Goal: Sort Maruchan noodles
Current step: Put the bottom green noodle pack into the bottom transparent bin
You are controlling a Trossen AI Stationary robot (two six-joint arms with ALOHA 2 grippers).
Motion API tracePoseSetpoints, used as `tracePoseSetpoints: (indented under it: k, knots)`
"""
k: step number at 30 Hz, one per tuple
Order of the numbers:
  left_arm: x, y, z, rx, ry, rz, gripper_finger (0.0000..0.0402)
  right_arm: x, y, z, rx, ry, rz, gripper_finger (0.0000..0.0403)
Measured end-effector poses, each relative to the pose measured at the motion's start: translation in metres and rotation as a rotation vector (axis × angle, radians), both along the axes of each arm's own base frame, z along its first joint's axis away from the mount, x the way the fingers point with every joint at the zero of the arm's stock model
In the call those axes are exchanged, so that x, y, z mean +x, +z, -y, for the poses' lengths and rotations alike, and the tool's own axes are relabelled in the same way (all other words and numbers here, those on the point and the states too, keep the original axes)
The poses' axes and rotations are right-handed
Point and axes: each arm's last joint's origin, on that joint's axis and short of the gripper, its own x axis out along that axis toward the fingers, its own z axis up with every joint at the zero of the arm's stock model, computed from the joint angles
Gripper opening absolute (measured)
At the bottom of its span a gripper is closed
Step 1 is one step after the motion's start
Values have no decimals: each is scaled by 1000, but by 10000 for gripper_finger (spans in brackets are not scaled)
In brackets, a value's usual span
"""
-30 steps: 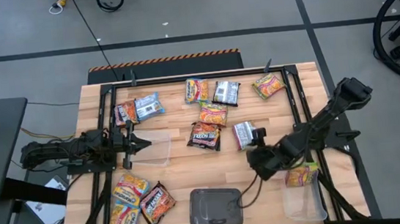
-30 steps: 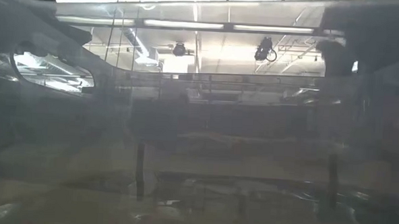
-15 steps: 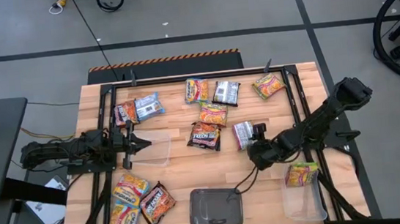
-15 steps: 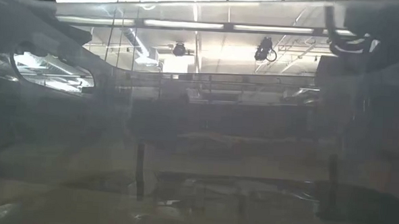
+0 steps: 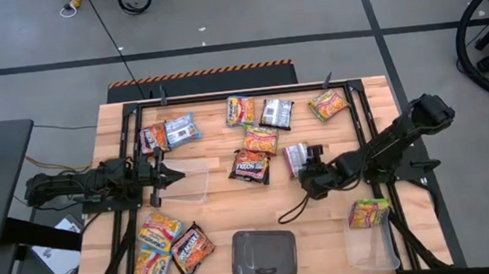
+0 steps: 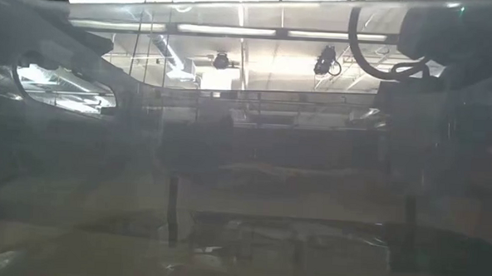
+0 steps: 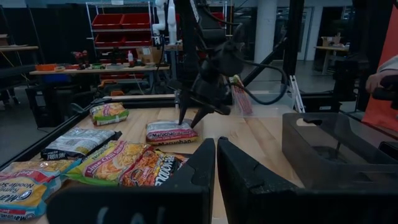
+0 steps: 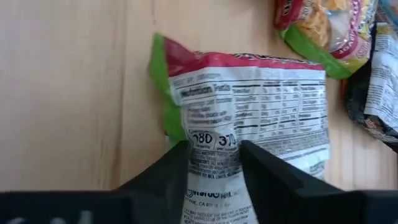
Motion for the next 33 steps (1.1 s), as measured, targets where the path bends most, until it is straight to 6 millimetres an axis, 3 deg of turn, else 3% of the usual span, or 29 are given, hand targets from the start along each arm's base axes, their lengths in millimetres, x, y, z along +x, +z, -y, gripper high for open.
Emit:
tracePoseSetpoints:
  k: [8, 11, 15, 21, 27, 30, 33]
  knots:
    - [0, 0, 0, 0, 0, 0, 25, 5, 6, 1, 17, -17, 0, 21]
    - [0, 0, 0, 0, 0, 1, 25, 13, 20, -3, 69, -23, -27, 8]
    - [0, 0, 0, 0, 0, 1, 25, 24, 53, -10, 137, -28, -80, 10]
    - [0, 0, 0, 0, 0, 1, 25, 30, 120, -31, 366, 4, -179, 6]
    - [0, 0, 0, 0, 0, 1, 25, 4, 189, -56, 764, 55, -173, 7]
    - [0, 0, 0, 0, 0, 0, 25, -20, 207, -68, 944, 92, -161, 7]
    - [0, 0, 0, 0, 0, 0, 25, -46, 211, -79, 1032, 71, -169, 7]
